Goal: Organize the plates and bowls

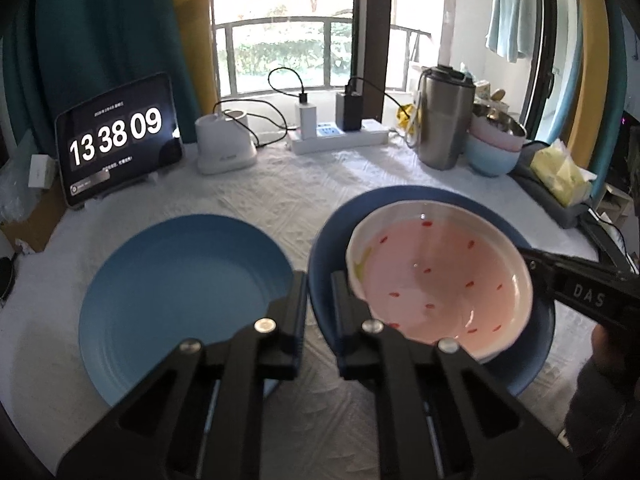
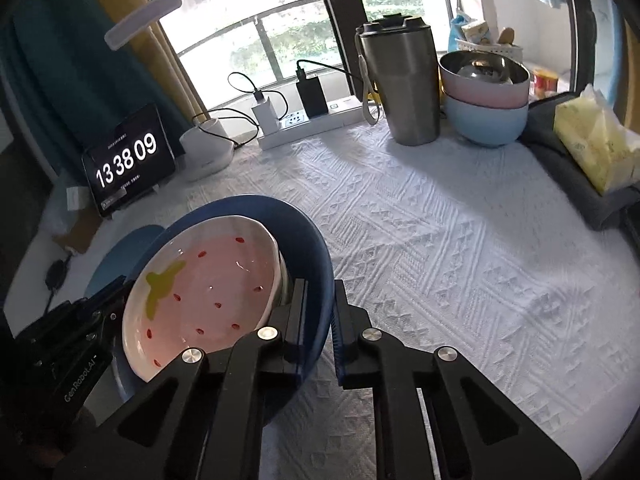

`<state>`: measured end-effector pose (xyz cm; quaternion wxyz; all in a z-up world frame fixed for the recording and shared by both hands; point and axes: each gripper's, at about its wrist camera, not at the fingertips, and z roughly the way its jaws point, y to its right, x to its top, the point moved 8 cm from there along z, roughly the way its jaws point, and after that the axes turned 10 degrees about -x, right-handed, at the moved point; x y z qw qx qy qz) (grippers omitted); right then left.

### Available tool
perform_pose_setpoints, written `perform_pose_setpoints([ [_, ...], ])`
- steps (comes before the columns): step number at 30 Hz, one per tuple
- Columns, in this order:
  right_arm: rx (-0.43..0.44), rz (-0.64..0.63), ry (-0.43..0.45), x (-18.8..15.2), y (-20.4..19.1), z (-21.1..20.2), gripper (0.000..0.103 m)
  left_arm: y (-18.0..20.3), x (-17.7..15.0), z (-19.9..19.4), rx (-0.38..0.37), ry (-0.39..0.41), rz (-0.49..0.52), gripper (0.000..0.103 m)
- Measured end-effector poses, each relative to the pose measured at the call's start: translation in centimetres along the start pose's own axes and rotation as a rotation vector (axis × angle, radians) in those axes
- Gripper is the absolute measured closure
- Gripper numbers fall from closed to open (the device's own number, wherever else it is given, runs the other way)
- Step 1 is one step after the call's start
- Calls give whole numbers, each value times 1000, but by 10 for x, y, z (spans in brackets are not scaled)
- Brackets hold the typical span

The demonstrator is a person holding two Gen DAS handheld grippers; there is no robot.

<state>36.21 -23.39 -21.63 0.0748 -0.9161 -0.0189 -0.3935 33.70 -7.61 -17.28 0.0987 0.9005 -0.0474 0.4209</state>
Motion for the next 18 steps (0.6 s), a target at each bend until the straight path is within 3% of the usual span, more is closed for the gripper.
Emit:
perform_pose_setpoints([
  [16,-38,22,18,2,4,-10,92,5,2,-7,-57,19,6,93],
  [17,-39,23,20,3,4,-11,92,10,5,-10,-94,36,15,94],
  [18,-36,23,27,4,3,-13,93,24,9,-20,-207,72,31,94],
])
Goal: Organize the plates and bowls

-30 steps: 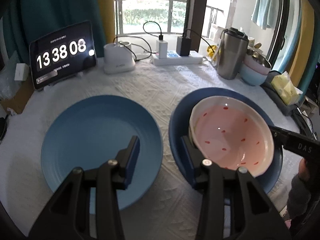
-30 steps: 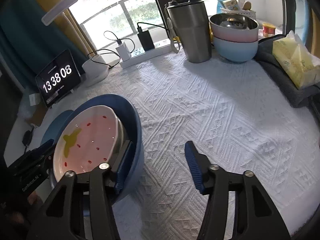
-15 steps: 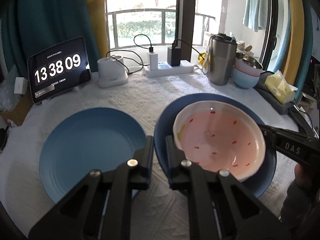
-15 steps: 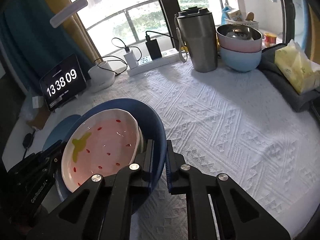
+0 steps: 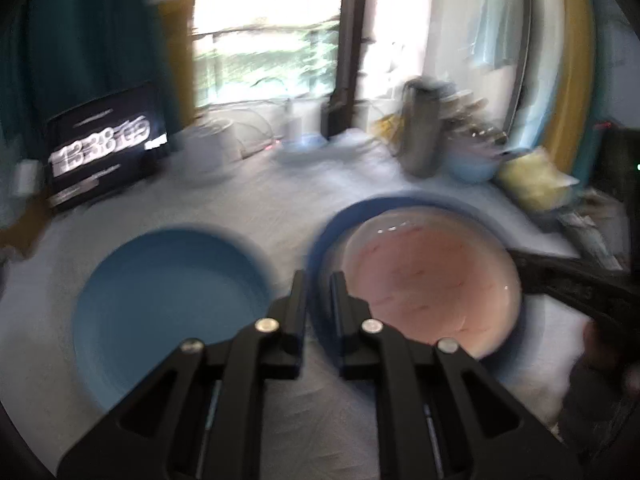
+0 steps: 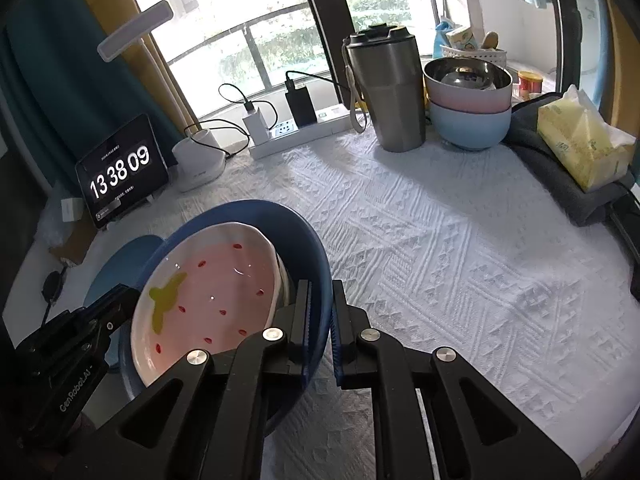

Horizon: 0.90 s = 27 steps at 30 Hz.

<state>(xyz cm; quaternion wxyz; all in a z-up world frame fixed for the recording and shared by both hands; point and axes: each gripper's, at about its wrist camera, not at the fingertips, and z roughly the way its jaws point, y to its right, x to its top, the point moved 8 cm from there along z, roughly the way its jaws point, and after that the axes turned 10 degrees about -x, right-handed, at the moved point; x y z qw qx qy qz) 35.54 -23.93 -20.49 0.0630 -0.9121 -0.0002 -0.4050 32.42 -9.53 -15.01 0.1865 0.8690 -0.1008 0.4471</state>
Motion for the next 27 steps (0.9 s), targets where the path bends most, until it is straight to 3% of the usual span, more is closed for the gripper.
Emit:
perform_pose_setpoints([
  [1,28,-4,14,2,-4,-5,93,19,6,-9,-77,39,17,94],
  [3,37,-54,48,6,-19,-15,93,55,15,-16,2,84,208,95],
  [4,9,-91,60,8,-27,-17,96,64,17,-19,41,102,268,102],
  [5,-21,-111,58,10,-32,-18,96,65,19,-21,44,105,268,101],
  [6,-31,-101,40,12,-32,-16,96,63,21,-21,26,95,244,101],
  [10,-83,-73,-8,10,-14,-1,95,37,21,-19,99,77,201,101],
  [15,-84,-27,-52,-1,6,8,95,-14,10,-10,135,30,61,101],
  [19,-73,-15,-54,-2,7,8,94,-40,-8,4,73,-56,-77,101],
  [24,-62,-10,-57,-2,7,9,94,-37,-10,2,-2,-73,-133,97],
  [27,-58,-8,-56,-3,9,8,94,-32,-10,1,-11,-75,-130,97],
])
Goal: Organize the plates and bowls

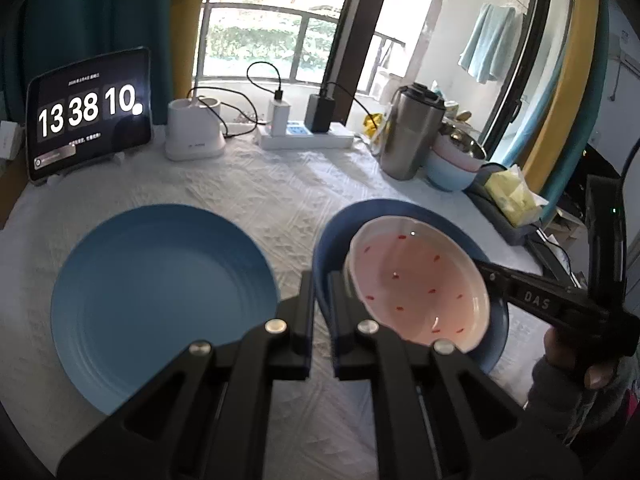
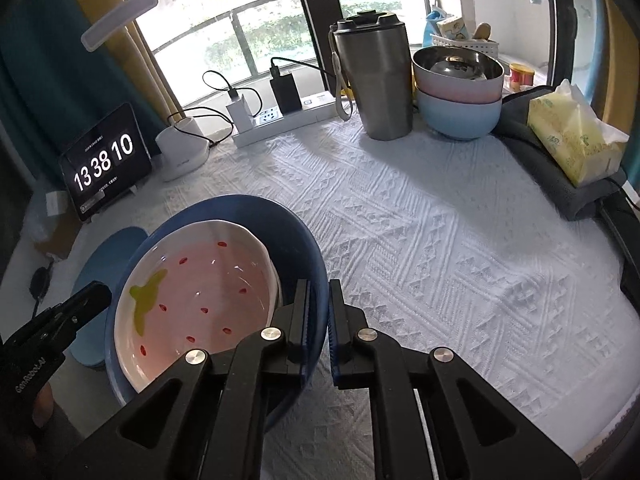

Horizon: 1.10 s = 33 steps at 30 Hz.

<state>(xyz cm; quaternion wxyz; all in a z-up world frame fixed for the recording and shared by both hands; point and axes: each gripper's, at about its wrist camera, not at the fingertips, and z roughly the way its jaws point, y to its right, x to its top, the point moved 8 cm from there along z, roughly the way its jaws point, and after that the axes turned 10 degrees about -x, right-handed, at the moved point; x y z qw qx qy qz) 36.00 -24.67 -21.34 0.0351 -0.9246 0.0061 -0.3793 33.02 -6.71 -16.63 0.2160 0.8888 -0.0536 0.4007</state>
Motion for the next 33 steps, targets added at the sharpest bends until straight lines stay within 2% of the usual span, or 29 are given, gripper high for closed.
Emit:
perform_pose_setpoints([
  [7,13,0,-2,-1,1,-2,93,2,0,9,1,-48,-40,88],
  [8,14,0,-1,-1,0,-2,93,0,-5,17,-2,-97,-65,88],
  [9,12,-1,-2,-1,0,-2,93,-5,-10,23,-5,-128,-112,82],
  [11,15,-4,-2,-2,-1,-4,92,-8,-9,24,27,-112,-121,77],
  [14,9,-9,-3,-3,0,-3,91,-8,-7,27,43,-105,-108,76],
  [18,21,-14,2,-3,0,-3,91,-18,-9,37,40,-131,-188,74],
  [20,19,-24,4,-2,0,-2,91,-17,-8,38,50,-135,-185,76],
  [22,27,-22,6,-2,0,-1,90,-10,-7,38,58,-127,-153,85],
  [23,32,-11,8,-2,2,-1,89,-5,-7,38,49,-126,-140,95],
  [26,57,18,0,-3,4,1,87,0,-7,37,82,-103,-131,95],
  [29,66,46,-3,-3,3,0,91,-2,-6,35,41,-96,-157,96],
  [33,50,59,-4,-3,4,-1,93,3,-6,33,48,-91,-123,96],
])
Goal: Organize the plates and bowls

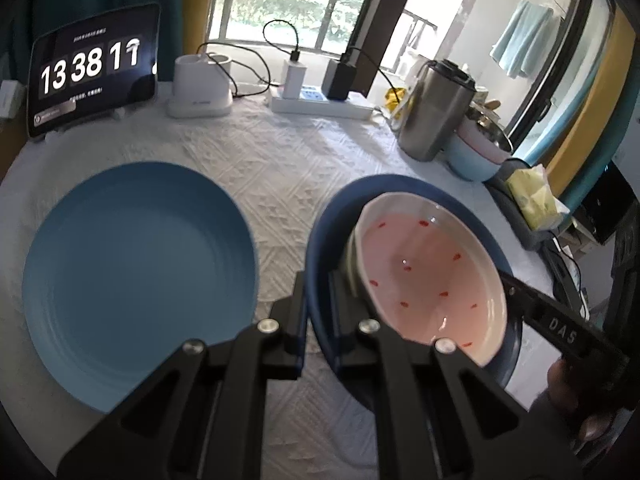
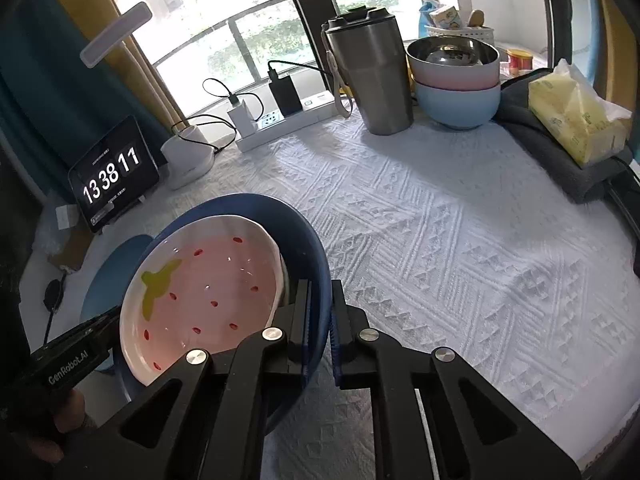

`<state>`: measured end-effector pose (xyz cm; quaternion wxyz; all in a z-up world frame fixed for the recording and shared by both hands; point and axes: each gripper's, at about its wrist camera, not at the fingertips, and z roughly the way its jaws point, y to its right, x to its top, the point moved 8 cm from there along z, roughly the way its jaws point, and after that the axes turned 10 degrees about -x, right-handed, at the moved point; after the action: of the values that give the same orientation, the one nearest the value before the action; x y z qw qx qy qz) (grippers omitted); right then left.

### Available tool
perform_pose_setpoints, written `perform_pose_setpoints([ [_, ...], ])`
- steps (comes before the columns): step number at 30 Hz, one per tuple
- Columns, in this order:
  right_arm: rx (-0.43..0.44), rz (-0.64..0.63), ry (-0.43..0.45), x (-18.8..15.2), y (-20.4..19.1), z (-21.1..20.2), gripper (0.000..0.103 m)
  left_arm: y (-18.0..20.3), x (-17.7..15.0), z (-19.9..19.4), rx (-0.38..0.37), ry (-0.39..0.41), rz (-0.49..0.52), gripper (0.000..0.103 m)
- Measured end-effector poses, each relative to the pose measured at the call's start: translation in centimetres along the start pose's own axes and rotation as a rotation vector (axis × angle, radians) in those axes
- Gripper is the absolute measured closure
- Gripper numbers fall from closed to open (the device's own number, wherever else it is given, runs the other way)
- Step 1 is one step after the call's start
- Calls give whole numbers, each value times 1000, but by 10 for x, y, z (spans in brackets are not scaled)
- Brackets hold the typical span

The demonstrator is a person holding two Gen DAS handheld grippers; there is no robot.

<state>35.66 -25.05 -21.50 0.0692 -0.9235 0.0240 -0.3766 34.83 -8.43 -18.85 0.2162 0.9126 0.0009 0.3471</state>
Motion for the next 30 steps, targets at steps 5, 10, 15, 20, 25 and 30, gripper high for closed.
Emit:
perform_pose_setpoints([
  [5,-4,31,6,2,7,-5,94,7,-2,3,-36,-15,11,95],
  [10,-8,48,21,7,13,-14,94,15,1,0,-56,-6,26,95],
  [15,-9,46,33,10,10,-22,94,15,7,-8,-62,13,29,95],
  [20,-5,39,45,14,3,-29,94,12,12,-17,-61,31,31,95],
  [25,-4,24,54,17,-6,-35,94,8,15,-27,-59,52,37,95],
  [30,-2,10,66,20,-17,-41,94,2,18,-38,-62,69,32,95],
])
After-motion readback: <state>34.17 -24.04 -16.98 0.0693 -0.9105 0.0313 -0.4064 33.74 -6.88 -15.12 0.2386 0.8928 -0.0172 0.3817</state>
